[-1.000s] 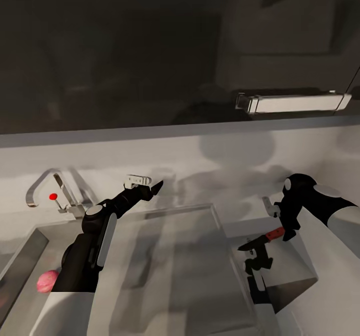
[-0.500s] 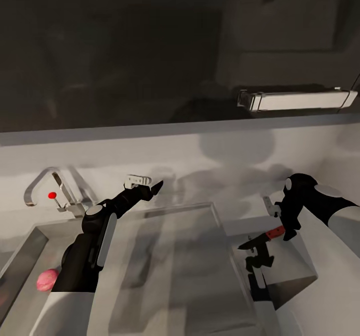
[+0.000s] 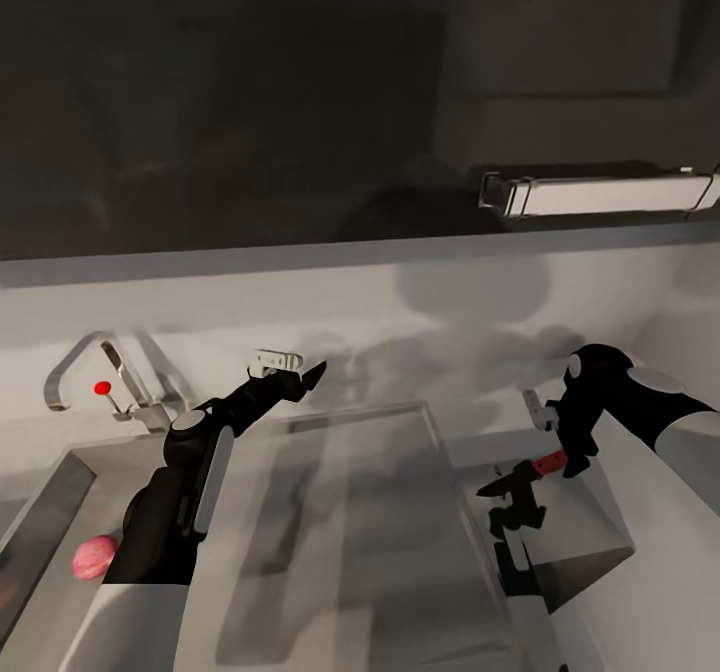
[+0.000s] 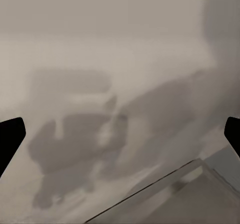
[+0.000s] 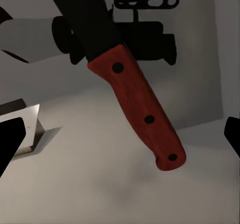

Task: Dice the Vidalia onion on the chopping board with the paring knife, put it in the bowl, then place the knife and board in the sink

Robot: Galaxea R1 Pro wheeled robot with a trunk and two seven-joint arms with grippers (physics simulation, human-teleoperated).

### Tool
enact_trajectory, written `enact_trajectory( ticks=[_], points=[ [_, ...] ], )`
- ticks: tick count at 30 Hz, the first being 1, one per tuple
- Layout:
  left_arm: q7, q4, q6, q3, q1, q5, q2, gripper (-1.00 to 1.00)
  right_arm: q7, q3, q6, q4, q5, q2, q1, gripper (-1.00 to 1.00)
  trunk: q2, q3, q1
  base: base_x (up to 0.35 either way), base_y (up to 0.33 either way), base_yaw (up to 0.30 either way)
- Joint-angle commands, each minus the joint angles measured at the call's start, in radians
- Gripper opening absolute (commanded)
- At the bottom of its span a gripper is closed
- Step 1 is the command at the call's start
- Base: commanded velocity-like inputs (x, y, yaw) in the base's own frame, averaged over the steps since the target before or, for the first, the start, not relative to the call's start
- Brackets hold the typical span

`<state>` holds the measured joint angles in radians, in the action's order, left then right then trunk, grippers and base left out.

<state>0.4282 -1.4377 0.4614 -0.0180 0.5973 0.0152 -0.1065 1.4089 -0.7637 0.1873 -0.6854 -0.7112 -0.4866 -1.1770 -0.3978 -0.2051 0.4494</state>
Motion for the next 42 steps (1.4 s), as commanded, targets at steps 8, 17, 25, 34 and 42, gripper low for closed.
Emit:
enact_trajectory(
  ticks=[8,17,25,34,42],
  points=[
    [0.004,-0.001,0.008,-0.002,0.001,0.002,-0.001,1.0,0.002,-0.005,0.011,-0.005,0.001,-0.001,-0.002,1.0,-0.002,-0.007,0.001,0.0,0.0,0.0],
    [0.004,-0.001,0.008,-0.002,0.001,0.002,-0.001,1.0,-0.001,-0.005,0.012,-0.005,0.001,-0.001,-0.001,1.0,-0.002,-0.011,0.001,0.0,0.0,0.0],
    [0.004,-0.001,0.008,-0.002,0.001,0.002,-0.001,1.0,-0.002,-0.005,0.012,-0.005,0.001,-0.001,-0.002,1.0,-0.002,-0.023,0.001,0.0,0.0,0.0],
    [0.004,-0.001,0.008,-0.002,0.001,0.002,-0.001,1.0,-0.002,-0.005,0.013,-0.005,0.001,-0.001,-0.001,1.0,-0.002,-0.038,0.001,0.0,0.0,0.0],
    [0.004,-0.001,0.008,-0.001,0.001,0.002,-0.001,1.0,-0.003,-0.005,0.013,-0.005,0.001,-0.001,-0.001,1.0,-0.002,-0.051,0.001,0.0,0.0,0.0]
  ],
)
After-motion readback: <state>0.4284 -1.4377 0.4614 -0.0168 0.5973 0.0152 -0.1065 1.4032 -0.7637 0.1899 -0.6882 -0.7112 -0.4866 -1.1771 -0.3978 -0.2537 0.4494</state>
